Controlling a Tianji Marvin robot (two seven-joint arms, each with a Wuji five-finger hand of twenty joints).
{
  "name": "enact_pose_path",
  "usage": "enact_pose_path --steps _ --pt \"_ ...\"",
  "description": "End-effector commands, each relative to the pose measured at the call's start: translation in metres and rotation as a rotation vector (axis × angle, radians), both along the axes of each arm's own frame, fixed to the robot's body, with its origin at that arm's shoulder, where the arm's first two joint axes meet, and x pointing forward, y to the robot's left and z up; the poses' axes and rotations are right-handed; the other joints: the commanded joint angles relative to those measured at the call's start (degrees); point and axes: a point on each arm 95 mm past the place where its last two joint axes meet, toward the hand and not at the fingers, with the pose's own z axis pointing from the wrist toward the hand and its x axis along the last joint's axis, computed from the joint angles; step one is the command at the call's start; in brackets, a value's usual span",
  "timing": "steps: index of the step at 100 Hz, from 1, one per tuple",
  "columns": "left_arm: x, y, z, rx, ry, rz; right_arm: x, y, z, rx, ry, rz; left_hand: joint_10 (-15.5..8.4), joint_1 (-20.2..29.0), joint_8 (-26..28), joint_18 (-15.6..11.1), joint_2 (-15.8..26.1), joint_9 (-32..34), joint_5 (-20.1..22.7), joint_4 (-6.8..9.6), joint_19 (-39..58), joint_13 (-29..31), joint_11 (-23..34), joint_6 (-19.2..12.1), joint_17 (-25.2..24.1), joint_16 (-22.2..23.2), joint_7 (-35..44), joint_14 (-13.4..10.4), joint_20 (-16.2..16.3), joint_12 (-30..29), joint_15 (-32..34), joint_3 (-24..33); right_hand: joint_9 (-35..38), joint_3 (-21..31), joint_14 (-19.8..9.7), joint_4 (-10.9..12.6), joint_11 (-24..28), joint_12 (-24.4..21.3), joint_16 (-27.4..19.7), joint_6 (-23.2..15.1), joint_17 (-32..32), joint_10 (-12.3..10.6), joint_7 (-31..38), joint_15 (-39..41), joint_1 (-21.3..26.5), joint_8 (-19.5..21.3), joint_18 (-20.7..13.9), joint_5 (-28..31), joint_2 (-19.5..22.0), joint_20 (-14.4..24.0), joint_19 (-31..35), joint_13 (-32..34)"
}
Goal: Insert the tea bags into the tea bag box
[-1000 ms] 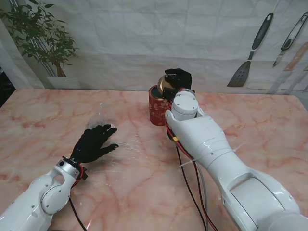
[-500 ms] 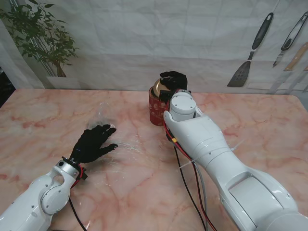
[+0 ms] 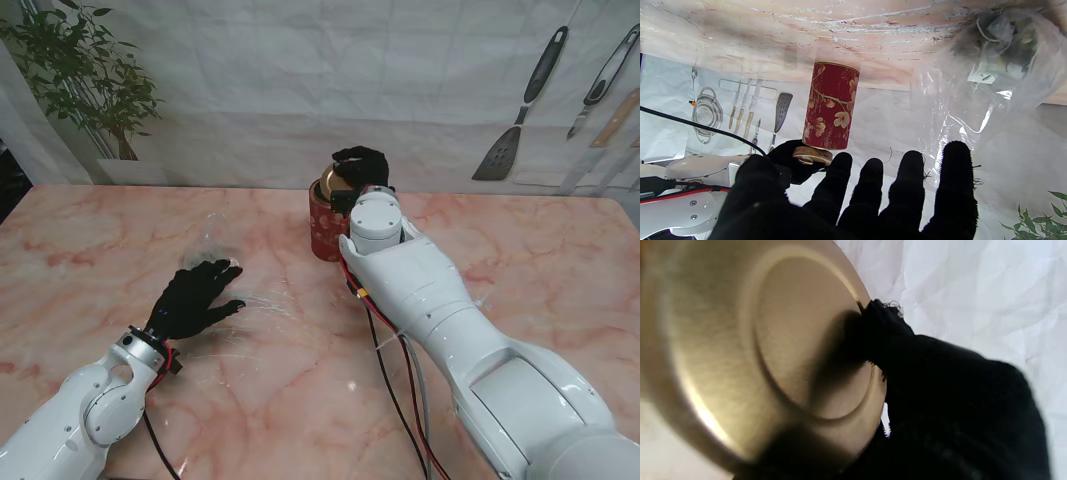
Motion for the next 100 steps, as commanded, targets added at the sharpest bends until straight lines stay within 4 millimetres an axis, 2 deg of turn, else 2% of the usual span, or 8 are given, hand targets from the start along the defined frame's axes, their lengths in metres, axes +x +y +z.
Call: enact_pose_path --steps 1,22,30,52,70,100 --pt "0.0009 -0.0005 0.0006 0.002 0.007 -0.007 -0.0022 0.0030 -0.0107 -0.036 0.005 0.017 -0.24 0.35 0.27 -0.48 0.10 0.68 0.49 -1.90 1.35 0.52 0.10 -0.58 0.10 0.57 0.42 -0.20 0.99 -0.21 0.13 -0.54 -1.67 5.66 3.11 6.20 2.86 0.67 -0.15 1.41 -0.83 -6.56 4.58 1.80 4.34 -0.41 -4.55 1.08 3.33 0.92 2.76 -1.76" --pt "0.0010 0.0000 0.0000 -0.001 0.009 -0.008 -0.0010 0.0041 -0.0137 -0.111 -0.026 0.041 -0.23 0.35 0.28 -0.53 0.08 0.62 0.47 -1.90 1.40 0.60 0.09 -0.68 0.14 0.59 0.43 -0.14 1.00 -0.21 0.16 -0.56 -4.98 3.02 2.76 7.59 2.89 0.43 -0.16 1.78 -6.31 -6.32 8.29 2.49 1.84 -2.98 -5.29 -1.60 4.06 2.37 2.74 -6.05" --pt "0.0010 0.0003 -0.0003 -0.002 0.010 -0.007 -0.0010 0.0048 -0.0133 -0.128 -0.032 0.054 -0.29 0.35 0.28 -0.58 0.07 0.65 0.41 -1.90 1.40 0.56 0.12 -0.78 0.10 0.59 0.41 -0.16 1.01 -0.20 0.15 -0.55 -6.71 1.00 2.62 8.21 2.67 0.39 0.59 2.08 -10.50 -5.96 10.32 2.54 0.48 -3.97 -5.07 -3.15 4.87 3.74 3.45 -8.90" --pt "0.0010 0.0006 -0.0007 -0.001 0.011 -0.008 0.0001 0.0041 -0.0119 -0.198 -0.063 0.077 -0.25 0.39 0.29 -0.57 0.08 0.68 0.48 -1.90 1.44 0.63 0.16 -0.67 0.17 0.61 0.45 -0.25 1.02 -0.20 0.17 -0.55 -10.01 -2.97 1.17 9.29 3.08 -0.04 1.63 2.49 -18.05 -6.16 10.21 0.78 -1.72 -4.24 -4.89 -4.67 6.18 5.11 1.33 -13.71" --pt "0.0013 0.0007 -0.0006 -0.001 0.009 -0.008 0.0017 0.0045 -0.0086 -0.231 -0.099 0.083 -0.29 0.37 0.31 -0.63 0.14 0.73 0.53 -1.91 1.44 0.66 0.19 -0.64 0.11 0.62 0.48 -0.23 1.02 -0.18 0.17 -0.56 -11.12 -3.85 -0.29 9.43 3.39 -0.42 3.10 2.53 -19.91 -6.79 9.80 -0.11 -4.12 -4.18 -5.44 -5.39 5.64 6.00 0.40 -15.05" --pt "0.0009 0.0005 -0.0008 0.003 0.012 -0.015 0.0018 0.0107 -0.0047 -0.218 -0.126 0.101 -0.29 0.42 0.33 -0.73 0.10 0.80 0.44 -1.91 1.43 0.76 0.21 -0.87 0.18 0.63 0.47 -0.33 1.01 -0.17 0.18 -0.56 -12.09 -3.78 -0.38 9.31 3.55 -0.69 4.05 2.75 -20.90 -7.07 9.40 -1.07 -5.86 -4.15 -5.47 -6.11 4.99 6.62 -0.09 -15.94"
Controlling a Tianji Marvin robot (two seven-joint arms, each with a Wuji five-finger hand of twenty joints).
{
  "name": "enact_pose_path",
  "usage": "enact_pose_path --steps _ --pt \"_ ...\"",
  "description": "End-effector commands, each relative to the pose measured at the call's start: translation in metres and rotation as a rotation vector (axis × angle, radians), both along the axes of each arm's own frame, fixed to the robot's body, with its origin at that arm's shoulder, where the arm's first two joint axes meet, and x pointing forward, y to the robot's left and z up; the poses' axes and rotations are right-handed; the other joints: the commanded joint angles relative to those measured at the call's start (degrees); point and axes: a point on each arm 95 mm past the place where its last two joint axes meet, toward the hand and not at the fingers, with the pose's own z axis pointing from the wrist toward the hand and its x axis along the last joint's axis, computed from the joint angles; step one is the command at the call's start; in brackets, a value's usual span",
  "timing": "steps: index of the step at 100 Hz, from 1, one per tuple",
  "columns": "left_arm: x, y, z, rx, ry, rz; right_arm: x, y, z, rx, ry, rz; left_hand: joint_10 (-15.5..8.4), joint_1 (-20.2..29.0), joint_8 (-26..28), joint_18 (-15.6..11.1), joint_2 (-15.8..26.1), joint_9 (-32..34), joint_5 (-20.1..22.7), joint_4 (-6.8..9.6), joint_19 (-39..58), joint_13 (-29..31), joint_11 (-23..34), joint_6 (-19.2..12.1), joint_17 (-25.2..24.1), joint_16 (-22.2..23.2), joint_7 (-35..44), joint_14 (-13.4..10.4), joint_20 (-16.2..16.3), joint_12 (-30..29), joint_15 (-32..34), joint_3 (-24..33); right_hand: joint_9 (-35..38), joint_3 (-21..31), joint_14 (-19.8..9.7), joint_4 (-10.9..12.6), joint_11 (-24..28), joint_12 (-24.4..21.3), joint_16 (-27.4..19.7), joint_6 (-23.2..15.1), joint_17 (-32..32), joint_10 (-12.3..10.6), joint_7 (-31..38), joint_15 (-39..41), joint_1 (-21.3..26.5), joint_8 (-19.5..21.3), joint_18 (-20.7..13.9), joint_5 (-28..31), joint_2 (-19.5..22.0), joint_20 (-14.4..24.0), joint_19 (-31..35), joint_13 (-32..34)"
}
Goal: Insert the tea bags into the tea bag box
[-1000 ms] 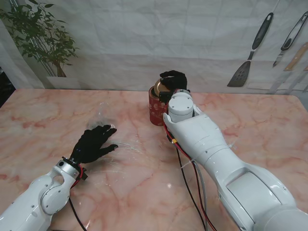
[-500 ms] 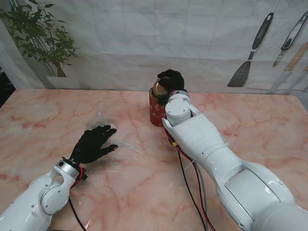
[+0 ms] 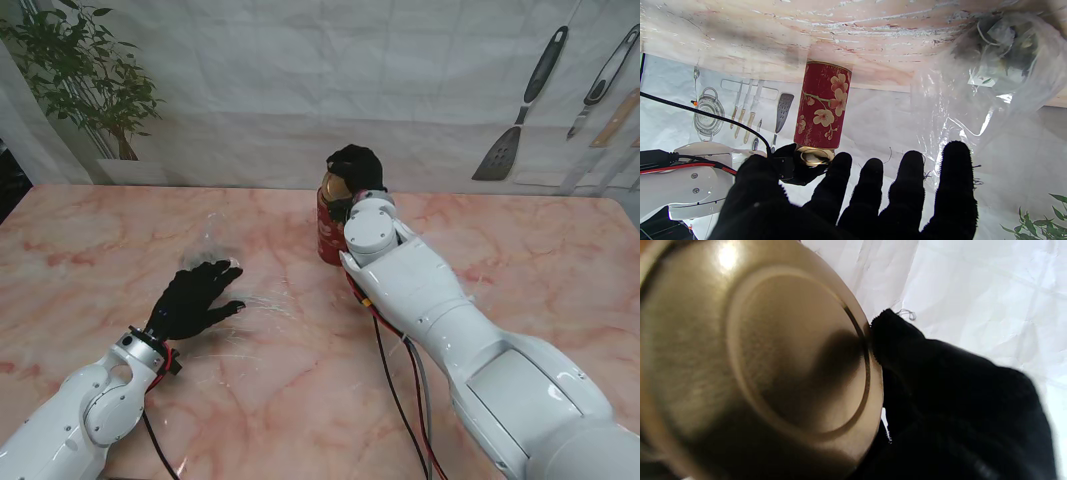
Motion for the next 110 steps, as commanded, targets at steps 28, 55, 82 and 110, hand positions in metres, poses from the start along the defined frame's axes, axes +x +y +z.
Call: enact_pose_path --steps 28,55,82,110 --pt "0.000 0.000 0.001 0.010 0.008 -0.009 -0.002 0.007 0.007 -0.004 -0.027 0.047 -0.41 0.49 0.39 -0.71 0.08 0.99 0.62 -1.91 1.49 0.97 0.27 -0.56 0.24 0.68 0.58 -0.33 1.03 -0.13 0.26 -0.55 -3.41 -0.80 -0.02 1.68 0.90 -0.96 1.29 -0.46 -2.43 -1.71 -0.12 -1.36 -3.73 0.12 -3.04 -1.75 -1.11 1.32 -1.16 -2.12" --pt "0.001 0.000 0.001 0.014 0.005 -0.012 -0.004 0.004 0.009 -0.043 -0.031 0.084 -0.61 0.47 0.52 -0.68 0.02 1.16 0.78 -1.91 1.56 1.16 0.36 -0.86 0.39 0.73 0.73 -0.36 1.05 -0.07 0.31 -0.57 -7.82 -1.82 -0.49 2.31 -0.28 -1.94 2.47 -0.80 -7.33 -1.32 -5.65 -3.94 -7.79 2.97 -4.23 -3.21 0.11 2.93 -3.91 -6.81" --pt "0.001 0.000 0.001 0.014 0.009 -0.015 -0.003 -0.008 0.004 -0.154 -0.041 0.100 -0.69 0.51 0.63 -0.83 -0.05 1.33 0.85 -1.91 1.58 1.31 0.42 -0.91 0.37 0.81 0.83 -0.45 1.05 0.00 0.35 -0.56 -13.02 -3.77 -1.60 5.05 -2.29 -2.17 2.38 -1.84 -14.25 -2.03 -14.99 -7.41 -12.47 8.37 -5.71 -4.50 4.40 4.51 -8.98 -13.03" --pt "0.001 -0.001 0.001 0.015 0.014 -0.020 -0.002 -0.016 0.001 -0.284 -0.052 0.142 -0.68 0.45 0.73 -0.89 0.01 1.36 0.91 -1.92 1.64 1.30 0.45 -0.91 0.42 0.85 0.88 -0.43 1.07 0.06 0.34 -0.57 -18.65 -7.10 -4.07 9.61 -5.57 -2.68 0.45 -3.65 -22.48 -4.32 -22.58 -14.47 -16.66 15.55 -8.83 -7.78 9.62 4.96 -17.20 -20.32"
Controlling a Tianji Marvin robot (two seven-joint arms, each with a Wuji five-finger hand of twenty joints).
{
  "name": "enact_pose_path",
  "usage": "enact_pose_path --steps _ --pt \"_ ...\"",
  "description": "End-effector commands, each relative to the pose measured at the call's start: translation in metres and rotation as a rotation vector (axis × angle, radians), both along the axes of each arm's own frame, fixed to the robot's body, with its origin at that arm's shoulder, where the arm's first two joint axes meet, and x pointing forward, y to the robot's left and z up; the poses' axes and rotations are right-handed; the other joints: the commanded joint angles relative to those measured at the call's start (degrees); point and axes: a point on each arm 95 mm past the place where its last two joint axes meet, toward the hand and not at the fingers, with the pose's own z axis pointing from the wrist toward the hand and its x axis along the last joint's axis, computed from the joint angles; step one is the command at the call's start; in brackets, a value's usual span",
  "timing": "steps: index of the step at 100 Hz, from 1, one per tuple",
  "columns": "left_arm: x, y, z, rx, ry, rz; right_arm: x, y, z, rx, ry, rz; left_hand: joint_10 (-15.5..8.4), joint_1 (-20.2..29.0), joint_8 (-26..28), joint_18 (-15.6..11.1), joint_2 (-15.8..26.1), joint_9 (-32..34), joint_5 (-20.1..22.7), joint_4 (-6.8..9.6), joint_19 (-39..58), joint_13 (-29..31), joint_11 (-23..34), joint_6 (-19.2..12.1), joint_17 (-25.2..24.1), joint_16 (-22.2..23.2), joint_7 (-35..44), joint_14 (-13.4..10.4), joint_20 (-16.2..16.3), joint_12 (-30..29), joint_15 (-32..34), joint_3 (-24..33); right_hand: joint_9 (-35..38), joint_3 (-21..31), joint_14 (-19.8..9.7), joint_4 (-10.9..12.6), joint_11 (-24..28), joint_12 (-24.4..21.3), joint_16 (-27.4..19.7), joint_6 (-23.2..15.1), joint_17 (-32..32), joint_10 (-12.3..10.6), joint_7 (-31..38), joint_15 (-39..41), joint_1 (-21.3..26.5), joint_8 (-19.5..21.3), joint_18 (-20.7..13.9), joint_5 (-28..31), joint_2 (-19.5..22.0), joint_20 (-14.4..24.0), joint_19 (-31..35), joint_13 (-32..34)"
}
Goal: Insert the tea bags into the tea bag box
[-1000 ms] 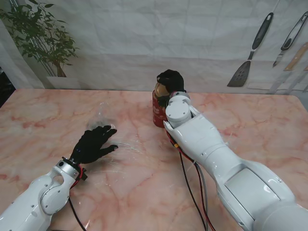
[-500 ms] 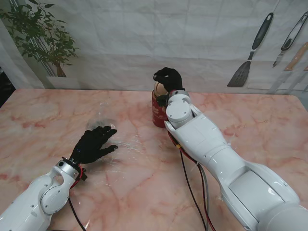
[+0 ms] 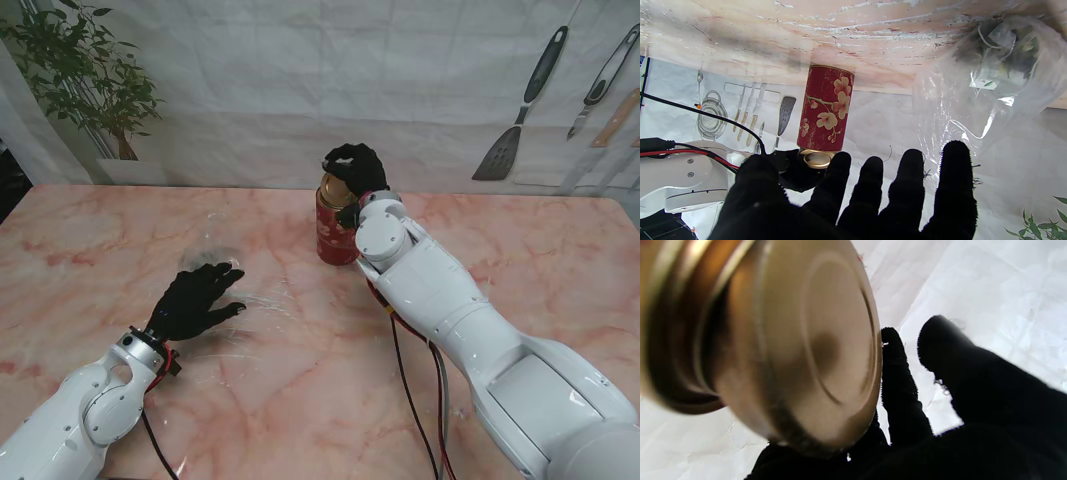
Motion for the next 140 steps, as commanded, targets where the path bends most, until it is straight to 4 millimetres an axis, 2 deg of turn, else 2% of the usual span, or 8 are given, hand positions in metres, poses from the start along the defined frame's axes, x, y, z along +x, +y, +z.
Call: enact_pose_path --steps 1,20,33,79,140 --pt "0.001 -0.001 0.001 0.006 0.007 -0.008 0.000 -0.004 -0.002 -0.034 0.004 0.017 -0.71 0.45 0.59 -0.59 0.01 0.63 0.90 -1.92 1.63 0.54 -0.53 -0.38 0.20 0.49 0.48 -0.46 1.07 0.06 -0.09 -0.58 -2.26 -1.69 -1.87 2.52 -1.75 -0.63 -1.01 -2.24 -2.22 -2.10 -1.14 -2.35 -1.88 1.23 -4.20 -2.02 2.44 0.48 -2.61 -2.10" --pt "0.001 -0.001 0.001 0.005 0.010 -0.010 -0.001 -0.010 -0.002 -0.143 0.004 0.049 -0.74 0.42 0.62 -0.64 0.02 0.64 0.94 -1.92 1.65 0.55 -0.54 -0.33 0.23 0.50 0.49 -0.40 1.08 0.07 -0.10 -0.58 -3.94 -7.30 -5.03 2.99 -8.24 -3.35 -4.57 -5.81 -6.91 -5.04 -3.55 -12.20 -3.94 1.98 -6.08 -6.29 7.03 0.19 -10.64 -5.29" --pt "0.001 -0.001 0.001 0.004 0.008 -0.011 -0.001 -0.014 -0.001 -0.190 0.000 0.057 -0.72 0.39 0.62 -0.63 0.09 0.60 0.86 -1.92 1.67 0.53 -0.56 -0.35 0.22 0.49 0.45 -0.40 1.09 0.07 -0.12 -0.56 -2.51 -9.74 -6.57 3.21 -10.59 -4.38 -6.26 -7.03 -7.55 -6.15 -3.85 -16.86 -4.56 1.89 -6.35 -7.31 8.16 0.54 -13.12 -5.04" --pt "0.002 -0.002 0.001 0.002 0.006 -0.011 -0.002 -0.015 -0.004 -0.188 0.014 0.061 -0.59 0.41 0.62 -0.70 0.09 0.60 0.88 -1.92 1.80 0.64 -0.55 -0.26 0.28 0.54 0.43 -0.39 1.14 0.08 -0.05 -0.57 1.85 -10.38 -7.23 3.22 -11.04 -4.30 -6.62 -6.78 -8.07 -6.51 -3.58 -17.96 -4.39 1.58 -7.38 -6.74 8.96 1.30 -14.29 -3.39" --pt "0.002 -0.002 0.001 -0.001 0.010 -0.014 -0.003 -0.025 -0.009 -0.256 0.021 0.063 -0.70 0.23 0.64 -0.78 0.20 0.64 0.90 -1.92 1.94 0.85 -0.58 -0.30 0.34 0.62 0.44 -0.42 1.20 0.07 0.00 -0.57 2.12 -11.55 -8.12 3.28 -13.30 -4.98 -7.68 -7.85 -7.83 -7.09 -3.67 -19.91 -4.83 1.37 -7.08 -7.79 9.93 1.74 -14.68 -3.10"
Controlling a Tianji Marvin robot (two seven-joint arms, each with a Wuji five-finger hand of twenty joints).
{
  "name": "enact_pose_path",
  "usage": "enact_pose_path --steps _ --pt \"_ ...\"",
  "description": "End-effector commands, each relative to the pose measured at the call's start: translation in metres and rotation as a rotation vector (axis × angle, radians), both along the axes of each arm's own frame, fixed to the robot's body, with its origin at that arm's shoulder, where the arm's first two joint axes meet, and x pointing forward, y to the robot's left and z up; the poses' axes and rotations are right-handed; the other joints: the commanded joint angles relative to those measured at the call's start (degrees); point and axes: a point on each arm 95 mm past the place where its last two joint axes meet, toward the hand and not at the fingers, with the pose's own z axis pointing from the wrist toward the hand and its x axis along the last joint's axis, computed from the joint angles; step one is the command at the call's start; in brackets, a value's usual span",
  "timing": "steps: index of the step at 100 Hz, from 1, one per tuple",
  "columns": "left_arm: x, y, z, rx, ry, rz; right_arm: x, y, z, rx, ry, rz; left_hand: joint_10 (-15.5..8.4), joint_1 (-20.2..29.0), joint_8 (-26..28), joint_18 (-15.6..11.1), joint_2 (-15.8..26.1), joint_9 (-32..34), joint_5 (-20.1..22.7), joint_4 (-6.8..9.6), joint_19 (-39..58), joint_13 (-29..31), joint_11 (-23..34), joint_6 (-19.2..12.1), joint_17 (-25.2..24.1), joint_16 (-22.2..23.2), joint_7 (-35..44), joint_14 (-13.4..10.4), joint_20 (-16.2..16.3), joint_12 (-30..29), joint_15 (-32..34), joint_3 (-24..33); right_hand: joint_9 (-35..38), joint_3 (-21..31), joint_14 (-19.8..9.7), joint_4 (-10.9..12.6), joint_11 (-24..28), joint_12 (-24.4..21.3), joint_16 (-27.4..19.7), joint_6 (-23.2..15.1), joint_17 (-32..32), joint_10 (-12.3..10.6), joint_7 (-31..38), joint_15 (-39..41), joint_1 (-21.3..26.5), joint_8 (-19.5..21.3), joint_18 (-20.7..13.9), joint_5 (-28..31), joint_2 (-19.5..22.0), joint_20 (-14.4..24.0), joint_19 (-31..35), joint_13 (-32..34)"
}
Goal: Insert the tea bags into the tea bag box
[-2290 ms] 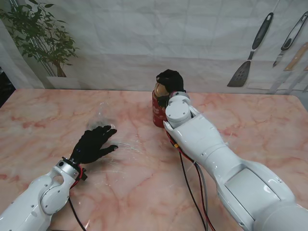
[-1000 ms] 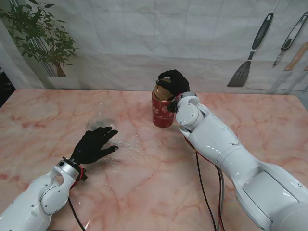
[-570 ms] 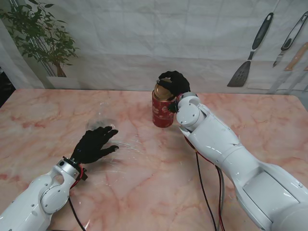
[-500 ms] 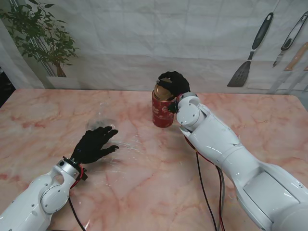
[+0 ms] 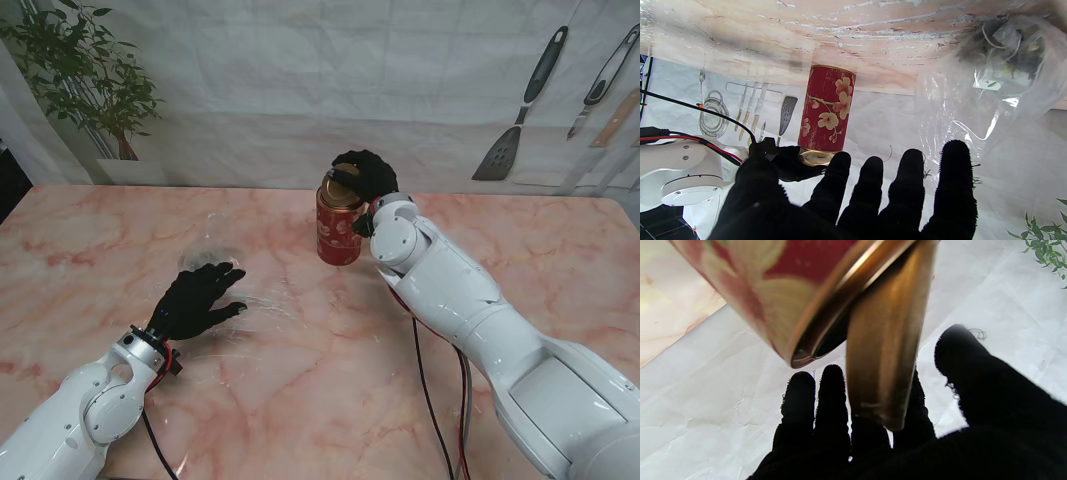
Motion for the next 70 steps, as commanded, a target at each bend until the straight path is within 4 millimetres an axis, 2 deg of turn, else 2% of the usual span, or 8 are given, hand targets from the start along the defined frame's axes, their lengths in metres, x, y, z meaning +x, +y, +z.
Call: enact_pose_path --steps 1,70 --pt "0.0007 -0.0009 0.0006 0.003 0.007 -0.007 -0.0018 -0.0039 -0.0034 -0.004 0.012 0.007 -0.67 0.25 0.29 -0.72 0.20 0.65 0.91 -1.92 1.87 0.82 -0.57 -0.25 0.00 0.39 0.43 -0.44 1.19 0.07 -0.01 -0.57 0.07 -1.17 -2.57 1.80 -0.91 -0.94 -0.89 -1.70 -0.72 -1.89 0.29 -1.30 -2.04 -0.19 -2.77 -0.99 2.49 1.04 -1.03 0.26" --pt "0.0009 -0.0017 0.0006 0.000 0.004 -0.008 -0.0017 -0.0057 -0.0042 -0.020 0.010 0.015 -0.49 0.31 0.34 -1.00 0.26 0.79 0.97 -1.92 2.04 0.91 -0.52 -0.20 0.04 0.47 0.45 -0.29 1.27 0.13 0.08 -0.55 0.36 -1.99 -3.04 1.89 -2.65 -1.68 -2.09 -2.08 -0.42 -1.85 0.40 -3.70 -2.32 -0.33 -2.11 -1.14 3.05 0.72 -1.83 0.92"
